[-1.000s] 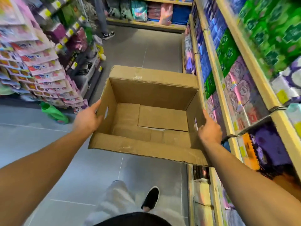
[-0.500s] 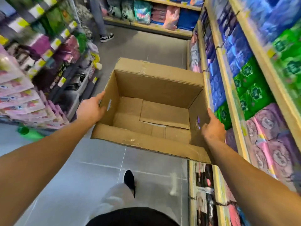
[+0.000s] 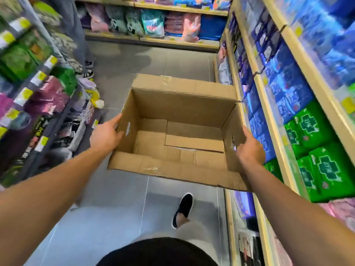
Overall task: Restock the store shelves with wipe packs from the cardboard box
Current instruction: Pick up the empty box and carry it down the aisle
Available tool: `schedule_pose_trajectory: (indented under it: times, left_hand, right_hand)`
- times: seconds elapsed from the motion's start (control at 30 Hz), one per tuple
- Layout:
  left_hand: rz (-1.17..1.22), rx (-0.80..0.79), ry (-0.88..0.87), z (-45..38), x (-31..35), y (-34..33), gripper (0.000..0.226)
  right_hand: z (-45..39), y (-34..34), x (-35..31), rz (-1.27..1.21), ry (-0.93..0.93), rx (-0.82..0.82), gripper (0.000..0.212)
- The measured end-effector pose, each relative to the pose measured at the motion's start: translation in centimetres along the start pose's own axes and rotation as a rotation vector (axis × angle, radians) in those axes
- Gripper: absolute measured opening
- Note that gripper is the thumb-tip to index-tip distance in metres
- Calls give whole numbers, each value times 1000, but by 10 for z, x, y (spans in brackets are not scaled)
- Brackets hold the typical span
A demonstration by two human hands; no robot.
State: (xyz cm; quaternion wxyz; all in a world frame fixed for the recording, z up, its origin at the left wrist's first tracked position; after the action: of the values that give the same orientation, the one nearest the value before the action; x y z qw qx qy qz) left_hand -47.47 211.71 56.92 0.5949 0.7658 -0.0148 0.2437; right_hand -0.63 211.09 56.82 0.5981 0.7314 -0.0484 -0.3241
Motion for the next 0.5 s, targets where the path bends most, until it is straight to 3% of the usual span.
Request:
schedule_pose_trajectory:
  times: [0.5]
  left_hand:
    - [-20,0,72,-278,67,-106,64]
  right_hand:
    - [-274,-89,-144,12,51,-16,68]
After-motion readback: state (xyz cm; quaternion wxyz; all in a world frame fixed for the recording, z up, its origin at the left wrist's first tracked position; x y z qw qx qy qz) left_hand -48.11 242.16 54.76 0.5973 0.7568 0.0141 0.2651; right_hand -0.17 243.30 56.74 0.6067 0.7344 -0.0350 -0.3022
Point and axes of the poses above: each hand's wrist, its own z-axis away from the middle knuckle, its own y-axis out of the back of the hand, x = y × z, the point moved 8 cm from there along -z, towards the middle knuckle, and after that the axes turned 14 degrees about x, right-handed, at the moved point
